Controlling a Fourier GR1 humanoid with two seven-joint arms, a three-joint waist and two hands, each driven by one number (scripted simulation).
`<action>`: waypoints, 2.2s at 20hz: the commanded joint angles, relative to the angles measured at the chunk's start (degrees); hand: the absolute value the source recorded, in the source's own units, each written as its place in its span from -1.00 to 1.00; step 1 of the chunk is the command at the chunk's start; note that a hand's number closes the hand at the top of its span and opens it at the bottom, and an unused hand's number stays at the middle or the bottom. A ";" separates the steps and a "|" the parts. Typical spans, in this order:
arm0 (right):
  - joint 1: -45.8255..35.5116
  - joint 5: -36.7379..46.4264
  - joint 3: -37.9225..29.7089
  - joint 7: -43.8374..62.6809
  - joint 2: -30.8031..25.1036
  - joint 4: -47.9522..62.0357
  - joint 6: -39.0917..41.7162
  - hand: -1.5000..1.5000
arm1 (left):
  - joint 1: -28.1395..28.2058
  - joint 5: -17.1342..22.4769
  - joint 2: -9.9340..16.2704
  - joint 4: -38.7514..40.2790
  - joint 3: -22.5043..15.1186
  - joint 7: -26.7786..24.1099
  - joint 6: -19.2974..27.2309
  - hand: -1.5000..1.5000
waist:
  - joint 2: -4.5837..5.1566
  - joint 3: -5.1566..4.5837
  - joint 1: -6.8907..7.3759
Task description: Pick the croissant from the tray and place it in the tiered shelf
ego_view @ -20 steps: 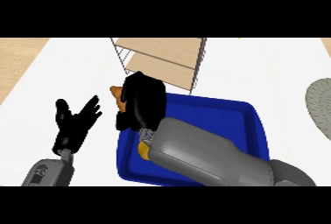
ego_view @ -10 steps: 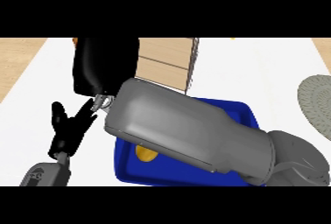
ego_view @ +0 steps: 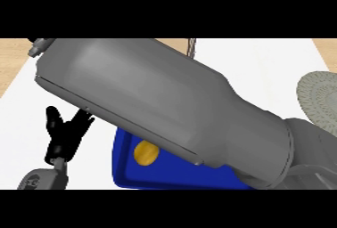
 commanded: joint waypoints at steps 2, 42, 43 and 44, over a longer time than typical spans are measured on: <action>-7.01 0.07 -4.12 11.91 0.53 6.50 1.15 1.00 | 3.31 0.59 -0.24 1.69 0.87 -2.66 -0.95 0.00 | 0.35 -0.11 -0.97; -6.08 -1.46 -17.54 -24.01 -0.49 35.65 -1.91 1.00 | 4.40 -1.45 -2.21 -1.02 0.67 -2.96 -1.52 0.00 | 1.45 -0.03 -0.29; -8.99 -1.70 -17.81 -23.53 -1.90 36.92 3.02 1.00 | 1.97 -2.68 -2.80 -0.14 -0.05 -1.95 -0.23 0.00 | 1.66 -0.06 -0.14; -6.63 -0.24 -16.28 -23.99 -0.56 36.74 3.49 1.00 | 1.84 -2.04 -1.72 -1.05 0.89 -0.72 -0.60 0.00 | 1.22 0.00 -1.03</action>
